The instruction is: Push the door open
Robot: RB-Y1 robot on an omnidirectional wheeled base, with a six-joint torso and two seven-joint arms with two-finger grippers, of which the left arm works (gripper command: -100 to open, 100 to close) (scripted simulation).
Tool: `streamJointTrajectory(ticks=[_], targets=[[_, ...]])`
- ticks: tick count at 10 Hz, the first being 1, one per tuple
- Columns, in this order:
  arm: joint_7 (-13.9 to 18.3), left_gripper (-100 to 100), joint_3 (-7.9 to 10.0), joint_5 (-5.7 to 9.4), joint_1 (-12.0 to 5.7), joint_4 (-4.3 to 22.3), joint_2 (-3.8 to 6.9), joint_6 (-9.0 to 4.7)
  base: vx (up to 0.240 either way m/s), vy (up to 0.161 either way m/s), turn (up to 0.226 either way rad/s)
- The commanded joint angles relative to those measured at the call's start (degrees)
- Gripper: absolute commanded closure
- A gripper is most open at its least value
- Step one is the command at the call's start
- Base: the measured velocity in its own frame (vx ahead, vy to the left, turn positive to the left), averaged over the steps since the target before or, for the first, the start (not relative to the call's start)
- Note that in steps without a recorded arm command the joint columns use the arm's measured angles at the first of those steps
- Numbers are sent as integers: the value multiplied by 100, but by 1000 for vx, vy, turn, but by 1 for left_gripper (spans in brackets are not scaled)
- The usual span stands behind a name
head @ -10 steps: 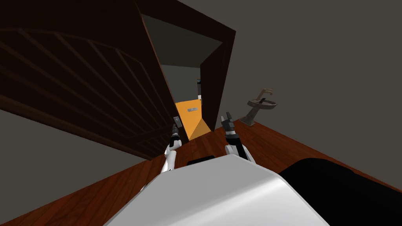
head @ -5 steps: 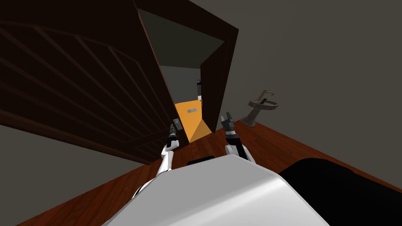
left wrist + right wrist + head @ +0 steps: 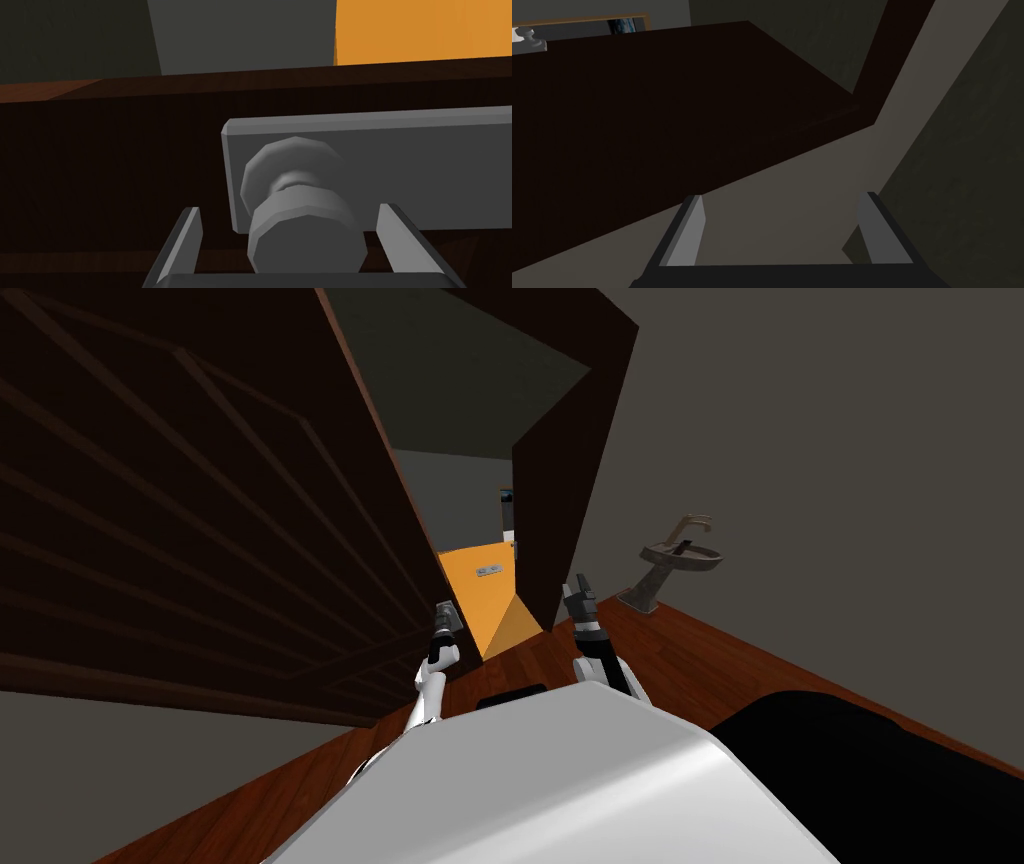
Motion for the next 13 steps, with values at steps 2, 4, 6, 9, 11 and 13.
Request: streamJointTrajectory(ticks=[2, 4, 6, 9, 11, 13], targets=[[0, 100, 0, 0, 0, 0, 0, 0, 39, 8, 1], [0, 100, 0, 0, 0, 0, 0, 0, -32, -7, -6], [0, 100, 0, 0, 0, 0, 0, 0, 0, 0, 0], [-2, 100, 0, 28, -42, 69, 110, -15, 87, -18, 56], [-4, 100, 0, 54, -74, 128, 188, -34, 186, -45, 100], [-5, 100, 1, 86, -113, 201, 271, -57, 204, -30, 118]])
